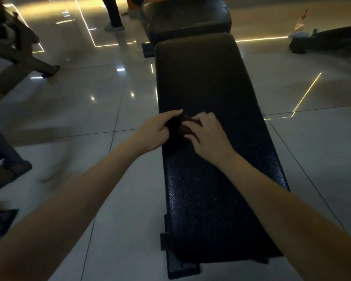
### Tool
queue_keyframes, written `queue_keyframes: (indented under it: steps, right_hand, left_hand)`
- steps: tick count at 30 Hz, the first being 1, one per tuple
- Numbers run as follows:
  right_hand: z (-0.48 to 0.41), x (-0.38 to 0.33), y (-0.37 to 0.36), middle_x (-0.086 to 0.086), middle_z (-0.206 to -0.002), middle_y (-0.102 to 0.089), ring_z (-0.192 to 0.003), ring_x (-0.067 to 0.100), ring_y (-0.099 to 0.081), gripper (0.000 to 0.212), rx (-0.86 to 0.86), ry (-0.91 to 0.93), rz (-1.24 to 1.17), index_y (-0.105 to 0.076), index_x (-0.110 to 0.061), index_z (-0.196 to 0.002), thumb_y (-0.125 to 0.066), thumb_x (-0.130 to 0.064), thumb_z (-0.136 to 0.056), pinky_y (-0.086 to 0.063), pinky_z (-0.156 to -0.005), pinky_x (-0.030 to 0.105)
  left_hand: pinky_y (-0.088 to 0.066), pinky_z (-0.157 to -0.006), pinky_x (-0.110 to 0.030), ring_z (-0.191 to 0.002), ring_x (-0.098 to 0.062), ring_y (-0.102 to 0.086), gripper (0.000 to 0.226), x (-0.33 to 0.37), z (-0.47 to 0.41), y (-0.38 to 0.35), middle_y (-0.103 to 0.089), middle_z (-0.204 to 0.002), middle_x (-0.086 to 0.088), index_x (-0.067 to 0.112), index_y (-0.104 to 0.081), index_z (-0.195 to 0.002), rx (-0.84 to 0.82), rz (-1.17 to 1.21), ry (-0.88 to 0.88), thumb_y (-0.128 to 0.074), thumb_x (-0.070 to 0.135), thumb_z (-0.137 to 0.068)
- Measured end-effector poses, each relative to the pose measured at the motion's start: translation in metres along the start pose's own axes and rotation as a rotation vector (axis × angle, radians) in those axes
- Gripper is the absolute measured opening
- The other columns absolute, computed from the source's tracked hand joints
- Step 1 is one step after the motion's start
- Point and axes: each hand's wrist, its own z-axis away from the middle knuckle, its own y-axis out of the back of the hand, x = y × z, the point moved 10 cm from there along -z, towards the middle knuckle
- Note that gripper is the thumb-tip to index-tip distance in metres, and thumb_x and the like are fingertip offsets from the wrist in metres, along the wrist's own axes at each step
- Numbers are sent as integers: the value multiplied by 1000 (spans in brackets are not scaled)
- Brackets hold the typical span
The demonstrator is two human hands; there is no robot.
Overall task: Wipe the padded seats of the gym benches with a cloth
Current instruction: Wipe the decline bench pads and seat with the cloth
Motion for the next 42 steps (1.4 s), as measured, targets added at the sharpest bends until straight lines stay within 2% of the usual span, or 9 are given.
queue_keyframes:
  steps: [5,10,14,17,20,26,35,39,42]
  right_hand:
    - [-4,-4,-5,12,-119,-58,-100,32,-51,33,20,-139,-16,-66,-11,-122,-67,-22,-90,-50,-82,47]
    - [67,-76,-16,7,-119,-57,-95,29,-52,36,-152,77,-167,-65,-15,-120,-51,-31,-91,-51,-78,45]
    - [134,-127,-15,-6,-123,-53,-102,16,-47,31,-343,304,-225,-62,-28,-118,-50,-37,-90,-53,-82,32]
    - [159,-133,-14,-14,-124,-50,-105,6,-46,34,-436,465,-111,-57,-39,-124,-45,-42,-92,-47,-85,20]
    - [153,-121,-4,-9,-125,-48,-106,9,-48,36,-401,537,-90,-49,-35,-132,-49,-38,-97,-47,-87,21]
    - [72,-15,18,9,-118,-56,-98,27,-55,38,-208,202,-38,-57,-20,-123,-65,-18,-86,-53,-78,44]
    - [8,86,43,15,-117,-56,-102,32,-50,32,-16,-251,117,-65,-11,-121,-68,-16,-89,-50,-82,46]
    - [48,57,51,10,-117,-54,-102,25,-49,30,-28,-157,0,-65,-11,-116,-69,-15,-87,-52,-82,38]
    - [114,26,58,-4,-123,-50,-106,12,-48,32,-175,-24,-78,-61,-24,-118,-65,-30,-87,-50,-85,28]
  left_hand:
    - [-31,-117,-39,-137,-16,-39,67,-5,-6,5,-44,-149,-2,26,-36,-150,6,143,72,-35,13,-83]
    - [-23,-120,-37,-143,-19,-30,61,-2,-7,6,-35,-155,-5,20,-39,-148,77,51,43,-35,5,-89]
    - [-16,-115,-22,-145,-19,-26,61,-2,-8,9,-30,-156,-7,16,-43,-145,140,49,50,-36,-1,-88]
    - [-21,-120,-34,-143,-17,-28,64,-9,-8,14,-30,-157,-3,19,-46,-144,151,73,56,-36,-8,-87]
    - [-21,-121,-41,-145,-18,-27,66,-7,-5,8,-34,-155,0,21,-50,-141,123,20,22,-37,-10,-84]
    - [-14,-123,-39,-151,-17,-6,57,12,-3,-18,-25,-160,0,24,-50,-141,60,-187,-105,-43,1,-89]
    - [-2,-123,-45,-151,-20,-1,52,42,-10,-61,-13,-164,-4,27,-33,-151,-18,-416,-209,-42,31,-100]
    - [2,-123,-44,-151,-20,8,56,37,-4,-72,-1,-165,-4,28,-18,-155,-32,-509,-222,-35,37,-102]
    - [5,-123,-38,-151,-16,7,54,37,-3,-67,-3,-165,-1,31,-21,-155,18,-467,-232,-34,36,-103]
